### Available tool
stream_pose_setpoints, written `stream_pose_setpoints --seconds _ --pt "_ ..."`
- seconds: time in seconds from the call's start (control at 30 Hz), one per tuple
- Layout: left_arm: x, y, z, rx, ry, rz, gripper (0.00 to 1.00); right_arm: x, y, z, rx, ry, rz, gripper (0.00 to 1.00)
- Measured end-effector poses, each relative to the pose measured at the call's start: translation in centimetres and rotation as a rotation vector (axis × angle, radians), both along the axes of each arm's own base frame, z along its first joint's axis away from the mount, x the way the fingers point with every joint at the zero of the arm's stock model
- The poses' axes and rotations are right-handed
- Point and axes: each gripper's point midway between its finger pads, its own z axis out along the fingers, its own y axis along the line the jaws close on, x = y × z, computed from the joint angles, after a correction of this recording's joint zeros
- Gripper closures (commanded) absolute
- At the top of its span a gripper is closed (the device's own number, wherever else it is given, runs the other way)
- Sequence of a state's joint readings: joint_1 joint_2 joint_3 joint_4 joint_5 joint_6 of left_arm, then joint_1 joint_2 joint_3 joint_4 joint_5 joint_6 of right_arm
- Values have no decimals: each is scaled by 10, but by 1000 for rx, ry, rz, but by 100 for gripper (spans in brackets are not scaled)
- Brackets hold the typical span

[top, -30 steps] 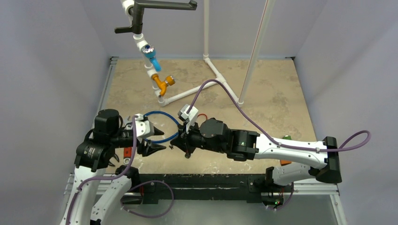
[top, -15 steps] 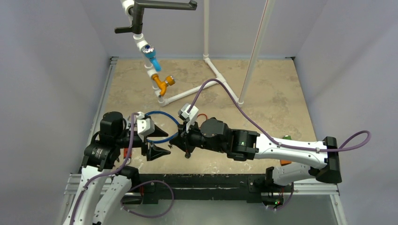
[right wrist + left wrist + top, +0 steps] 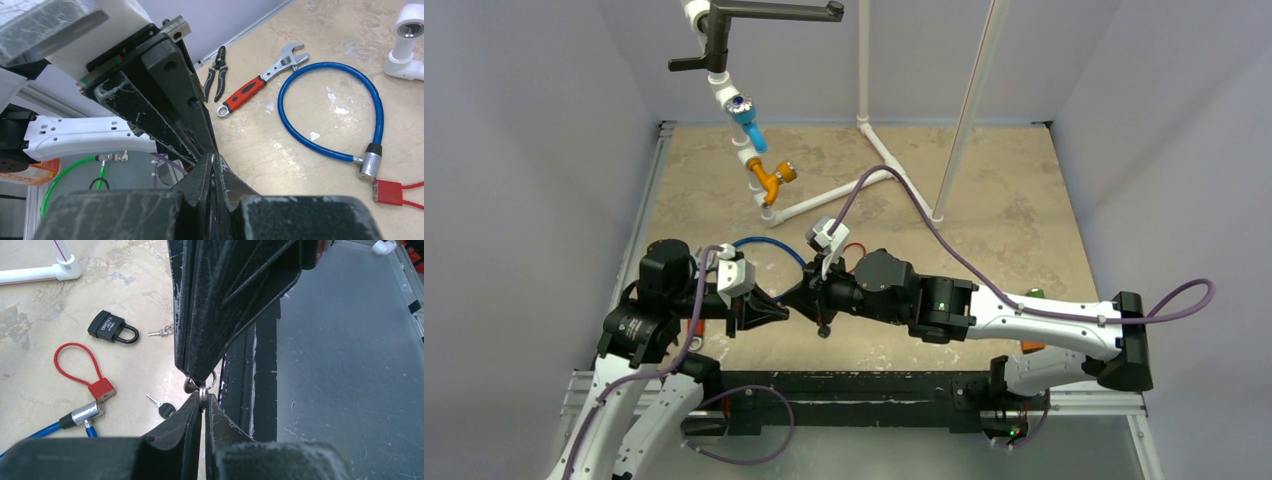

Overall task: Unlock with the key
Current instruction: Pick up the key from the center of the board.

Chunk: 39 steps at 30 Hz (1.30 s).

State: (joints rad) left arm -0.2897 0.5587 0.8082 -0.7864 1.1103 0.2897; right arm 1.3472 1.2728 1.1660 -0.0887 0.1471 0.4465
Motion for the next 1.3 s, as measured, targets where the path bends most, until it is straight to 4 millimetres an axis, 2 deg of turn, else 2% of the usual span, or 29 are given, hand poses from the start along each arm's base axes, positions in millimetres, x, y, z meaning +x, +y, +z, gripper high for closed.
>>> stream_pose_setpoints --seconds 0.5,1.07,1.23,1.3 --pt "-7 6 22 18 -35 25 100 -2 -16 6 42 12 -23 100" --pt "-11 12 27 61 -60 23 100 -3 -20 -2 -1 9 -17 100" --pt "-14 14 30 73 -95 16 100 -5 -22 -11 -63 -8 6 55" --pt "-15 14 32 75 -110 12 100 -6 -23 -16 -94 -14 22 44"
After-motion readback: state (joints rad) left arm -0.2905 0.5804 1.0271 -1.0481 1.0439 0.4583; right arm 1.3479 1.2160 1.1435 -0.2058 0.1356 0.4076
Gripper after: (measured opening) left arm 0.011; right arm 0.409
